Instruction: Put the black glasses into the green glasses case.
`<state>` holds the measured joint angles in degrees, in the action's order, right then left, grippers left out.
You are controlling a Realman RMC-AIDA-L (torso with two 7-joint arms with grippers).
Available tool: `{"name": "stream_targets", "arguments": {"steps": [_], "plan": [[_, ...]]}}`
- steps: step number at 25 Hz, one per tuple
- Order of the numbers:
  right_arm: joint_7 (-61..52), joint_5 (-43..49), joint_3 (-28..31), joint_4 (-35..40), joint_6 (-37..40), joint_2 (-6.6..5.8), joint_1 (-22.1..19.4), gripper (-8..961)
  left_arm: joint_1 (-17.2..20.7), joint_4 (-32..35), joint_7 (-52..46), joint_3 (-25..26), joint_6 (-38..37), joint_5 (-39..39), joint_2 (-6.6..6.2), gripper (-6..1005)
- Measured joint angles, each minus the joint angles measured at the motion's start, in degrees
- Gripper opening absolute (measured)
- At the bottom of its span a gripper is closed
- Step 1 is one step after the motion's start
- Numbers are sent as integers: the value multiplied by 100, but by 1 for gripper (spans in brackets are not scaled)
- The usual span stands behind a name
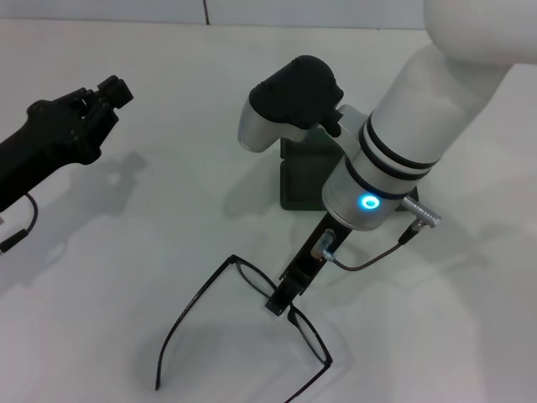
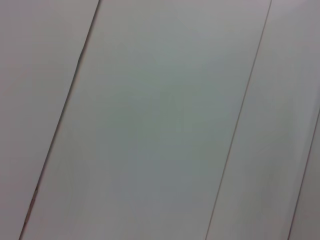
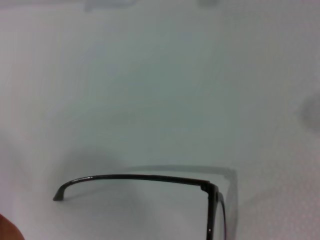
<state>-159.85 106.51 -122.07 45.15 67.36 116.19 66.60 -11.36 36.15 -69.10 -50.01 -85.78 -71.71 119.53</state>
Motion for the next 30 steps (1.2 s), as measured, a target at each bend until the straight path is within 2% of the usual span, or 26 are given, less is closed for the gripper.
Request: {"name": "stream_targets", "arguments": {"steps": [12, 19, 27, 30], "plan": [[-12, 228, 46, -60, 46, 0, 7, 711, 3, -20, 1, 8, 0, 10, 0, 72], [-12, 629, 415, -6, 302, 0, 1, 703, 3, -80, 3, 29, 0, 68, 0, 71], [29, 794, 449, 114, 445, 0, 6, 693, -39, -115, 3, 126, 3, 75, 0, 70], [35, 796, 521, 149, 521, 0, 6, 487, -54, -157, 2, 176, 3, 76, 0, 70]]}}
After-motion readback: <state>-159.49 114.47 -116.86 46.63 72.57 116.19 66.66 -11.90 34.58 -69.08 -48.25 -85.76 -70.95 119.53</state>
